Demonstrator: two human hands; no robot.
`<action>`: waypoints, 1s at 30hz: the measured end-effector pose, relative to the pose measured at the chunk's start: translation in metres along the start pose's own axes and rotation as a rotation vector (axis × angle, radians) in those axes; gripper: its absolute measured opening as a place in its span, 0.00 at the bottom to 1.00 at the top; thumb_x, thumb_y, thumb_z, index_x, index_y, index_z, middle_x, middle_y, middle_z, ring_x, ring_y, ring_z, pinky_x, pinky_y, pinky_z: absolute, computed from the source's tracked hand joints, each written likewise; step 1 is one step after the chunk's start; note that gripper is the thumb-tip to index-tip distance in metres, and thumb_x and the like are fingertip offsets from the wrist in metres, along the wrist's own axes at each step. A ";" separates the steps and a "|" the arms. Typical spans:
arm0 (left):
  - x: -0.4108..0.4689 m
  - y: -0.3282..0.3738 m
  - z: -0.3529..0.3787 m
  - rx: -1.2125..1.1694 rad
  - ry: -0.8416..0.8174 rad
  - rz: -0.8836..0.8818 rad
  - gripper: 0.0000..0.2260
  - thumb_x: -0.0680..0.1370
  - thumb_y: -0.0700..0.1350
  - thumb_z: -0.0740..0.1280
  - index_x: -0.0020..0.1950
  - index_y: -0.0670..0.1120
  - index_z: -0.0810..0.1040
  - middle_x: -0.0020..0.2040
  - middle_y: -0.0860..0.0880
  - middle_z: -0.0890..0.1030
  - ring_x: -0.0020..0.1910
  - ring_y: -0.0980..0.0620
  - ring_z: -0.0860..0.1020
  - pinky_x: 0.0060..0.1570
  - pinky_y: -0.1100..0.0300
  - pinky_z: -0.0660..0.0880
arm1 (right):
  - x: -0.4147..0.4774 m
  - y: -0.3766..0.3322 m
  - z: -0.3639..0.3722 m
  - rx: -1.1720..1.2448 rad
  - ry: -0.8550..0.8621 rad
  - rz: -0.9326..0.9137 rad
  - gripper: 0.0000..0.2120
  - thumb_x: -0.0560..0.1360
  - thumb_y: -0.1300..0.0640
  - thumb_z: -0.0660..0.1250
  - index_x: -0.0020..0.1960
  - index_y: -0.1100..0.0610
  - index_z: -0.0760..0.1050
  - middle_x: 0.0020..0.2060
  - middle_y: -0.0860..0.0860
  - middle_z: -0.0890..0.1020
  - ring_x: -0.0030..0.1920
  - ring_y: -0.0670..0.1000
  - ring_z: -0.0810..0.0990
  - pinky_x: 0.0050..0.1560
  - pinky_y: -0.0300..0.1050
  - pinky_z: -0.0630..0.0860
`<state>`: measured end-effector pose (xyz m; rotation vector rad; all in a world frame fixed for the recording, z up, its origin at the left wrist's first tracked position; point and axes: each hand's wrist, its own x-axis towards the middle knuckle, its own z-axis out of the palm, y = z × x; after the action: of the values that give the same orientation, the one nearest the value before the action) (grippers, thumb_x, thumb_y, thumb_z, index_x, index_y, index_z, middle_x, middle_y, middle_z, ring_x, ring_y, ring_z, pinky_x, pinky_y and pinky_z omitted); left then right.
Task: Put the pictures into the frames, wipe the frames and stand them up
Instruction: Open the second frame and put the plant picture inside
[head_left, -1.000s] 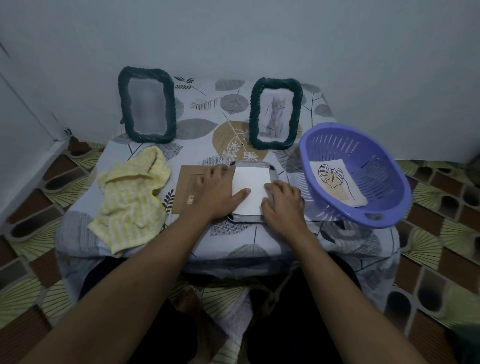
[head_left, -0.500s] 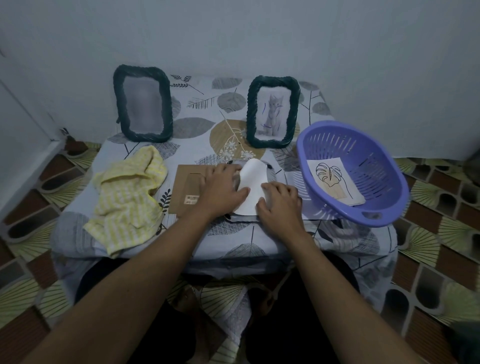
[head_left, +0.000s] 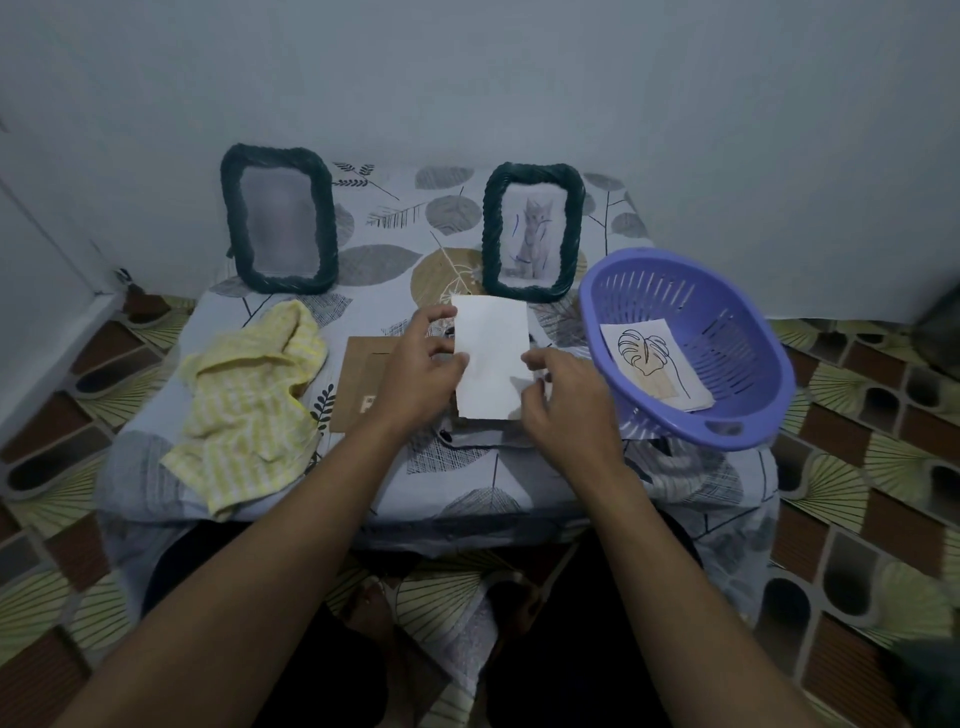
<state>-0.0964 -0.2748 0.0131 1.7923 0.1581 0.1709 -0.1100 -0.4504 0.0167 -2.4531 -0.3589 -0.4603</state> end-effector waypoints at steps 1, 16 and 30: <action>0.000 0.002 0.001 -0.026 -0.001 -0.012 0.19 0.78 0.36 0.67 0.66 0.52 0.70 0.49 0.46 0.81 0.49 0.47 0.82 0.46 0.49 0.82 | 0.001 0.000 -0.006 -0.020 0.047 -0.035 0.14 0.74 0.62 0.63 0.58 0.58 0.80 0.50 0.53 0.84 0.51 0.56 0.79 0.55 0.52 0.74; 0.023 0.003 0.057 0.061 -0.080 -0.028 0.10 0.77 0.37 0.70 0.48 0.51 0.72 0.49 0.47 0.79 0.49 0.49 0.78 0.50 0.50 0.78 | 0.014 0.041 -0.085 -0.066 -0.318 0.299 0.21 0.72 0.60 0.69 0.66 0.54 0.77 0.58 0.52 0.83 0.56 0.55 0.80 0.55 0.47 0.75; 0.026 0.007 0.124 0.081 -0.164 -0.164 0.11 0.78 0.39 0.69 0.43 0.52 0.70 0.41 0.46 0.79 0.43 0.43 0.79 0.47 0.49 0.79 | 0.028 0.044 -0.106 -0.057 -0.393 0.216 0.28 0.73 0.65 0.67 0.73 0.58 0.70 0.65 0.56 0.79 0.64 0.57 0.77 0.56 0.41 0.69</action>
<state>-0.0458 -0.3892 -0.0069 1.8561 0.1964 -0.1007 -0.0938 -0.5458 0.0850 -2.5958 -0.2362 0.1073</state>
